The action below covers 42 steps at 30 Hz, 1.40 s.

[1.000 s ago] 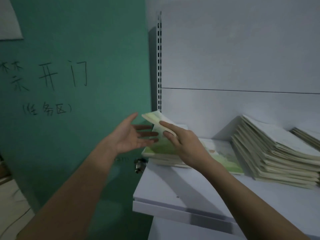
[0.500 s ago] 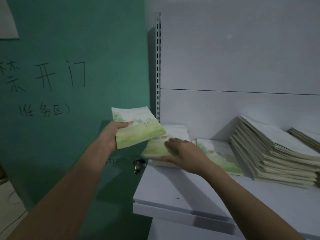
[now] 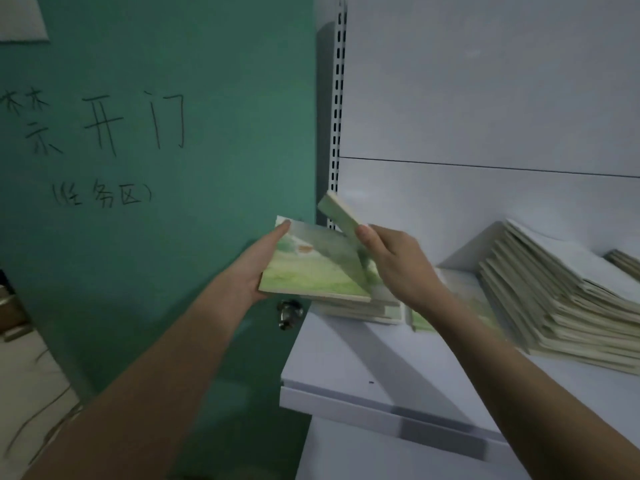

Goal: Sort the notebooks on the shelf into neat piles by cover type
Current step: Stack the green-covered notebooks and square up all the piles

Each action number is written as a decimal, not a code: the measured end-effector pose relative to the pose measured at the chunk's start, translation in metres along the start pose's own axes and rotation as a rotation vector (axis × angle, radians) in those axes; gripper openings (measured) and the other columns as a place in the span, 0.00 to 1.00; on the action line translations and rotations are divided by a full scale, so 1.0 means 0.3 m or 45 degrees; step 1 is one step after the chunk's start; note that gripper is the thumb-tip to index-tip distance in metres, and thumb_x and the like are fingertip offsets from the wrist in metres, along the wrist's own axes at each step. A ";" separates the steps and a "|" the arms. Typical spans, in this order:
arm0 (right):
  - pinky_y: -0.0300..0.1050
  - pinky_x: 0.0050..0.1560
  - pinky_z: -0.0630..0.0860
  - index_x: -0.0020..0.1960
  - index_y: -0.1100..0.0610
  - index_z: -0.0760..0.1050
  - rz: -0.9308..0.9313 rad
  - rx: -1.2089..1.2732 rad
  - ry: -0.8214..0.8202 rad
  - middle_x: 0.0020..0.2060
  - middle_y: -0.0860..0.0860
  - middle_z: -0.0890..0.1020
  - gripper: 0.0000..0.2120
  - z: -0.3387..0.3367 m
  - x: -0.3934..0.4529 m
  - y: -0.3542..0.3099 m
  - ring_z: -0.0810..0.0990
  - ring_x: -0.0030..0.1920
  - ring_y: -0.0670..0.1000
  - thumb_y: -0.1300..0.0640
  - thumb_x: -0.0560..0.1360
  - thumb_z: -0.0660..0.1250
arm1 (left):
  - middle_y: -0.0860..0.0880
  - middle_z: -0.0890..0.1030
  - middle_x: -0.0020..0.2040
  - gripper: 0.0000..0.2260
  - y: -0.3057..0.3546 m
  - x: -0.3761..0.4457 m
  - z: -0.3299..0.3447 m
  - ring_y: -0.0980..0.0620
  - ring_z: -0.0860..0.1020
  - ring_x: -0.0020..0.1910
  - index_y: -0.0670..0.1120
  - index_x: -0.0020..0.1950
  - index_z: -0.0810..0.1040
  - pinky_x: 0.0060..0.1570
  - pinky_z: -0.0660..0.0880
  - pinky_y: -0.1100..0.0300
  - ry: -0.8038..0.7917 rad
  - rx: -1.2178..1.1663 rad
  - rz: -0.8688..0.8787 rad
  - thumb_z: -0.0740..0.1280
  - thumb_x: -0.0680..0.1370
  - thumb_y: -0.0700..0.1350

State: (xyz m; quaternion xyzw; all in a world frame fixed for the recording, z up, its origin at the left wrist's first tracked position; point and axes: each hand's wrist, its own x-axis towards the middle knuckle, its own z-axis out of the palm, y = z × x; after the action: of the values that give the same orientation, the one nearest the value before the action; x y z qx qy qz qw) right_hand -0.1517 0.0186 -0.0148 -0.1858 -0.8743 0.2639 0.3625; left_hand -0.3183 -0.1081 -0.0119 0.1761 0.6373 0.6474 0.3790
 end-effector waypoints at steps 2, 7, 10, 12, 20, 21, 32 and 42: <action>0.45 0.54 0.73 0.65 0.45 0.76 -0.108 -0.147 -0.210 0.56 0.49 0.83 0.18 0.041 -0.023 -0.037 0.79 0.54 0.50 0.41 0.81 0.56 | 0.45 0.85 0.35 0.23 -0.002 0.004 0.023 0.49 0.84 0.31 0.43 0.49 0.82 0.28 0.79 0.60 -0.163 -0.121 0.013 0.64 0.76 0.64; 0.44 0.70 0.63 0.72 0.44 0.68 -0.126 -0.143 -0.488 0.72 0.42 0.68 0.24 0.059 -0.036 -0.026 0.68 0.70 0.45 0.40 0.77 0.61 | 0.43 0.85 0.41 0.09 0.006 0.018 0.011 0.45 0.84 0.36 0.40 0.54 0.79 0.33 0.80 0.57 -0.256 -0.115 -0.008 0.65 0.78 0.43; 0.39 0.66 0.66 0.71 0.43 0.70 0.040 0.145 -0.302 0.66 0.36 0.70 0.23 0.039 -0.028 0.031 0.70 0.64 0.38 0.41 0.77 0.63 | 0.43 0.85 0.43 0.13 0.012 0.017 -0.021 0.44 0.84 0.39 0.40 0.59 0.78 0.35 0.80 0.54 -0.169 -0.075 0.031 0.66 0.75 0.38; 0.47 0.67 0.70 0.69 0.46 0.72 0.115 0.177 -0.072 0.64 0.39 0.76 0.21 0.042 -0.014 0.078 0.73 0.63 0.40 0.41 0.77 0.62 | 0.44 0.85 0.40 0.11 0.031 0.015 -0.043 0.45 0.84 0.36 0.41 0.57 0.78 0.31 0.80 0.55 -0.126 -0.144 0.099 0.65 0.75 0.37; 0.47 0.65 0.63 0.74 0.52 0.65 -0.011 -0.559 -0.578 0.70 0.49 0.70 0.33 0.051 -0.060 0.087 0.70 0.67 0.54 0.34 0.75 0.58 | 0.45 0.85 0.36 0.09 0.027 0.003 -0.100 0.47 0.84 0.33 0.41 0.55 0.77 0.27 0.78 0.60 -0.039 -0.403 0.189 0.63 0.76 0.36; 0.47 0.66 0.62 0.74 0.51 0.65 -0.018 -0.583 -0.576 0.71 0.49 0.69 0.32 0.054 -0.062 0.086 0.69 0.68 0.54 0.35 0.76 0.59 | 0.45 0.85 0.36 0.09 0.022 0.002 -0.102 0.47 0.84 0.33 0.41 0.54 0.78 0.27 0.78 0.60 -0.038 -0.425 0.190 0.63 0.76 0.36; 0.50 0.41 0.70 0.34 0.43 0.70 0.050 -0.249 -0.121 0.30 0.46 0.74 0.19 -0.018 -0.022 0.083 0.73 0.37 0.53 0.43 0.82 0.54 | 0.42 0.83 0.45 0.07 -0.016 0.012 -0.123 0.46 0.83 0.39 0.41 0.51 0.76 0.35 0.81 0.59 -0.065 -0.639 0.196 0.61 0.76 0.35; 0.45 0.35 0.59 0.38 0.66 0.71 0.176 0.199 0.237 0.31 0.51 0.69 0.24 -0.111 -0.032 0.117 0.63 0.31 0.46 0.47 0.82 0.56 | 0.43 0.84 0.44 0.13 -0.031 0.000 -0.123 0.46 0.83 0.36 0.40 0.58 0.79 0.31 0.81 0.58 -0.054 -0.369 0.086 0.61 0.76 0.37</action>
State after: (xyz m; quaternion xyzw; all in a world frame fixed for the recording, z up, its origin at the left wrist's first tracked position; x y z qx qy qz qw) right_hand -0.1163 0.0524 -0.0210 -0.2407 -0.7986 0.3373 0.4365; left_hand -0.3420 -0.1346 -0.0256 0.1545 0.5228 0.7412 0.3917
